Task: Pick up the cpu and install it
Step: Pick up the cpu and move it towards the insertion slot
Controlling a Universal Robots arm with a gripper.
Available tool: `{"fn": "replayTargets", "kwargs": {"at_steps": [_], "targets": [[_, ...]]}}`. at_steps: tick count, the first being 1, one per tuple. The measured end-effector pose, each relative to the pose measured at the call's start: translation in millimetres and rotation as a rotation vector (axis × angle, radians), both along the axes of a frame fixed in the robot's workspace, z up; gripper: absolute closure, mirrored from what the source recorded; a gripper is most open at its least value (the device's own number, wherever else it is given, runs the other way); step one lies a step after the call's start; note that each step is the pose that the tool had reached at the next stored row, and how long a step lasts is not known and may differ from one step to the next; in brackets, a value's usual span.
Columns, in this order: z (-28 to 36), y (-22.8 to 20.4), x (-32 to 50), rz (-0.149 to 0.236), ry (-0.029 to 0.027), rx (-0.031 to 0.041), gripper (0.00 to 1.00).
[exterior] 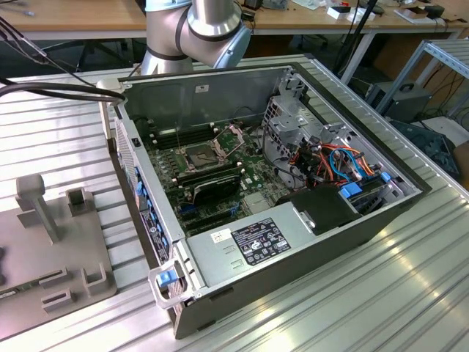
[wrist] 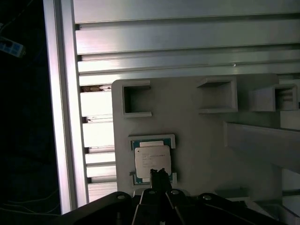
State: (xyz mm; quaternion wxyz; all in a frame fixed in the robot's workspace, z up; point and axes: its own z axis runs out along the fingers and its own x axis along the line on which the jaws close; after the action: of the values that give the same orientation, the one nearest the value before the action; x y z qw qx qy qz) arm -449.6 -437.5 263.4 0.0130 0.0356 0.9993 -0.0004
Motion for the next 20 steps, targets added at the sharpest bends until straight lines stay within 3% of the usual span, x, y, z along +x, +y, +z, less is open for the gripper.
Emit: {"fn": "replayTargets", "kwargs": {"at_steps": [5,6,7,13,14,15,20], "targets": [[0.0,0.0,-0.3,0.0,0.0,0.0,0.89],[0.0,0.0,-0.4,0.0,0.0001,0.0,0.83],[0.0,0.0,-0.4,0.0,0.0001,0.0,0.83],[0.0,0.0,-0.6,0.0,0.0,0.0,0.46],[0.0,0.0,-0.6,0.0,0.0,0.0,0.46],[0.0,0.0,-0.6,0.0,0.0,0.0,0.4],[0.0,0.0,-0.8,0.0,0.0,0.0,0.4]]}}
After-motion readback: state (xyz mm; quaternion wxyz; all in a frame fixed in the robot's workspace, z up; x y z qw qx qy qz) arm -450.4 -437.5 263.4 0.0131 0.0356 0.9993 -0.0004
